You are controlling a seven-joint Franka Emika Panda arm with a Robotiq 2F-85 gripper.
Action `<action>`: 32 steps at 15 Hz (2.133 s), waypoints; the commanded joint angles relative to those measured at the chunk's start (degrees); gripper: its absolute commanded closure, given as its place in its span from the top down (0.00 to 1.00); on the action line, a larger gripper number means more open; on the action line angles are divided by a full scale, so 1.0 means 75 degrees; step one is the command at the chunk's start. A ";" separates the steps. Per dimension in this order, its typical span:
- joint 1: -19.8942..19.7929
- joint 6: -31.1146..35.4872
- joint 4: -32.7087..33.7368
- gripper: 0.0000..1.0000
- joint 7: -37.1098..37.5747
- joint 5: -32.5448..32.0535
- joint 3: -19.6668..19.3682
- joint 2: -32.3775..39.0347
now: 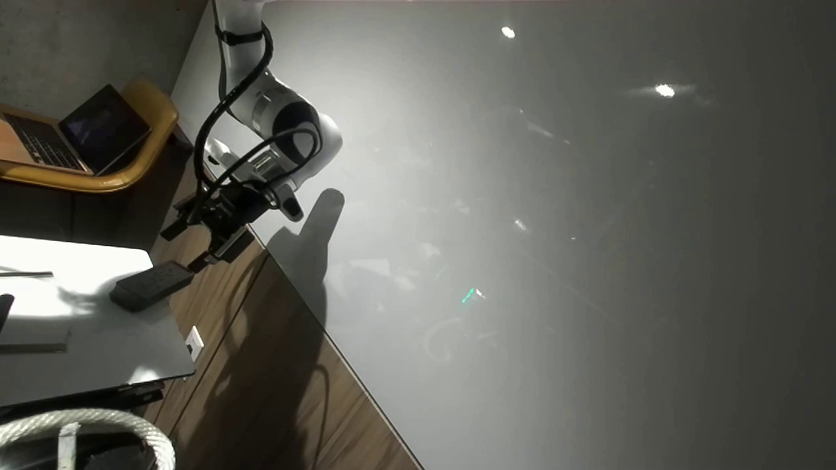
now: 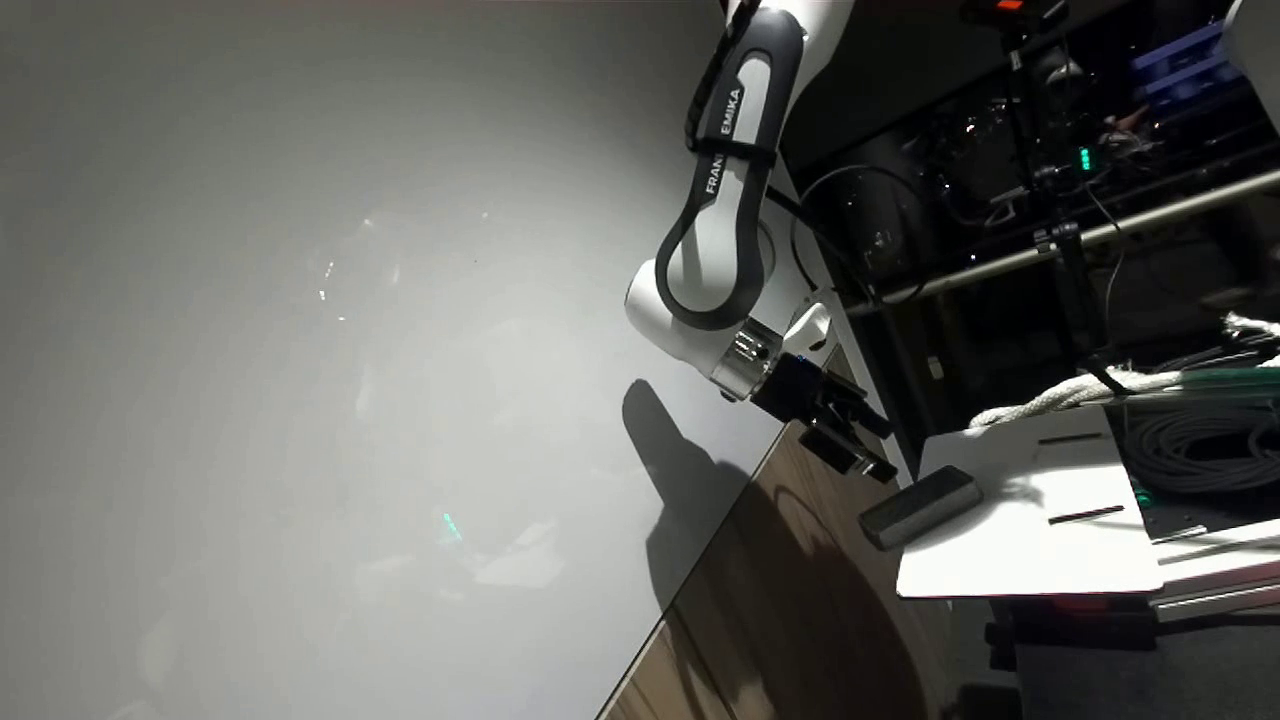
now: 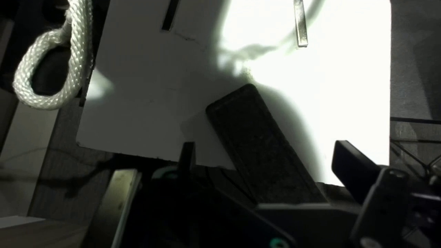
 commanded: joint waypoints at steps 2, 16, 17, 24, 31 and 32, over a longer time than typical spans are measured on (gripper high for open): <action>-0.0228 0.0617 -0.0526 1.00 -0.0393 -0.0046 -0.0064 0.0031; -0.0315 0.0893 -0.1011 1.00 -0.1208 0.0260 0.0208 0.0247; -0.0321 0.0902 -0.1035 1.00 -0.1245 0.0274 0.0223 0.0244; -0.0250 0.0826 -0.1162 1.00 -0.1363 0.0405 0.0379 0.0150; -0.0244 0.0827 -0.1213 1.00 -0.1371 0.0402 0.0438 0.0134; -0.0239 0.0816 -0.1214 1.00 -0.1369 0.0411 0.0446 0.0133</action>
